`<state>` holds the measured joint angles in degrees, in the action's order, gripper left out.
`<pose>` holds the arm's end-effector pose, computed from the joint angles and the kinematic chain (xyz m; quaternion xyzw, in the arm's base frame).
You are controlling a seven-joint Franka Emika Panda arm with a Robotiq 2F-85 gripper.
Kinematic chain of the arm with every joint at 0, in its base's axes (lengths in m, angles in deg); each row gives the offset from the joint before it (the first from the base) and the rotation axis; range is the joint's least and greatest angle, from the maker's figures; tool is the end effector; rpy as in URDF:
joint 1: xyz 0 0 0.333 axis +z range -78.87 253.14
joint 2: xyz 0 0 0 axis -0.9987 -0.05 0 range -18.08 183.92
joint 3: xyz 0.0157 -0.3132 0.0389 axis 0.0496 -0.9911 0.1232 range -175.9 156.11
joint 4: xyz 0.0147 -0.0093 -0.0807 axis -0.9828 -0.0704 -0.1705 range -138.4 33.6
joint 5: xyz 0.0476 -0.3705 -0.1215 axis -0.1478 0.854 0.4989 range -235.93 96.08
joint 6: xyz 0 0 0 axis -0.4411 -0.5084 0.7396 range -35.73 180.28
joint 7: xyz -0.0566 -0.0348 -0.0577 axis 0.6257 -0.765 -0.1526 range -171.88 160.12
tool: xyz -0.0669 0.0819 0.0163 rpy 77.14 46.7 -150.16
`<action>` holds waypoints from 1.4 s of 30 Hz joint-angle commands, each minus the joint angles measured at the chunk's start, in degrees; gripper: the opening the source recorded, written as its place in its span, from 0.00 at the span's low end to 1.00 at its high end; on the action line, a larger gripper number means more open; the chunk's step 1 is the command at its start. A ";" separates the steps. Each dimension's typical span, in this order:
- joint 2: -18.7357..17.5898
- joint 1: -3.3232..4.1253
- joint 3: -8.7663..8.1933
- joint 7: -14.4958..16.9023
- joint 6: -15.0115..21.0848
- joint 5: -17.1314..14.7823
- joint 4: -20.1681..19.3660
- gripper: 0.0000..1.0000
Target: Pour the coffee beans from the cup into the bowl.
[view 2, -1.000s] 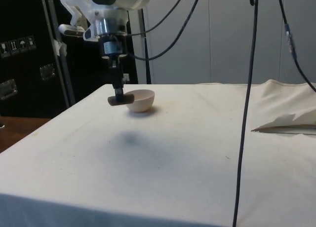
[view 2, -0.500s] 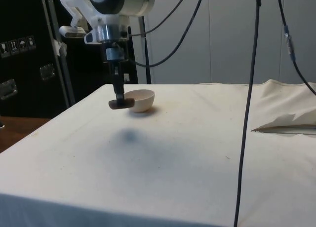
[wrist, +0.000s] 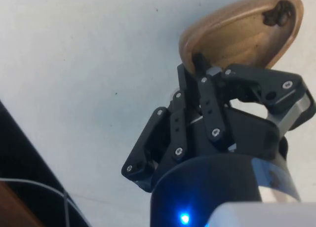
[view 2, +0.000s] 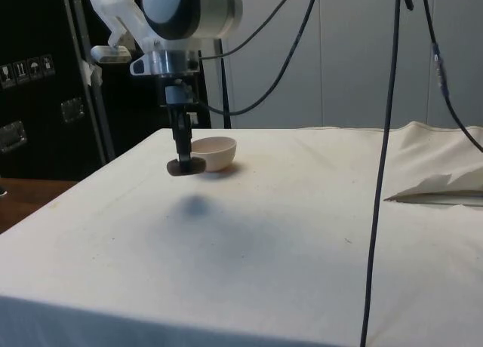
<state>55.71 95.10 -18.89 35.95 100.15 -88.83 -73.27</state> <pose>0.6188 -0.0028 0.2374 -0.9671 -0.2411 -0.0083 0.0804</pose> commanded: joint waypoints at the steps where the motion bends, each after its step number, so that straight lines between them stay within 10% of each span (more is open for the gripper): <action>1: -0.11 0.40 -0.11 -0.17 1.43 0.29 -0.40 0.00; 24: -3.55 0.63 5.67 -4.64 15.81 4.01 -4.70 0.00; 35: -3.44 0.69 6.82 -8.48 17.30 7.68 -5.39 0.02; 42: -3.44 0.40 7.39 -10.43 17.65 9.74 -5.50 0.43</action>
<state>52.04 95.15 -11.16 25.98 116.94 -79.44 -78.25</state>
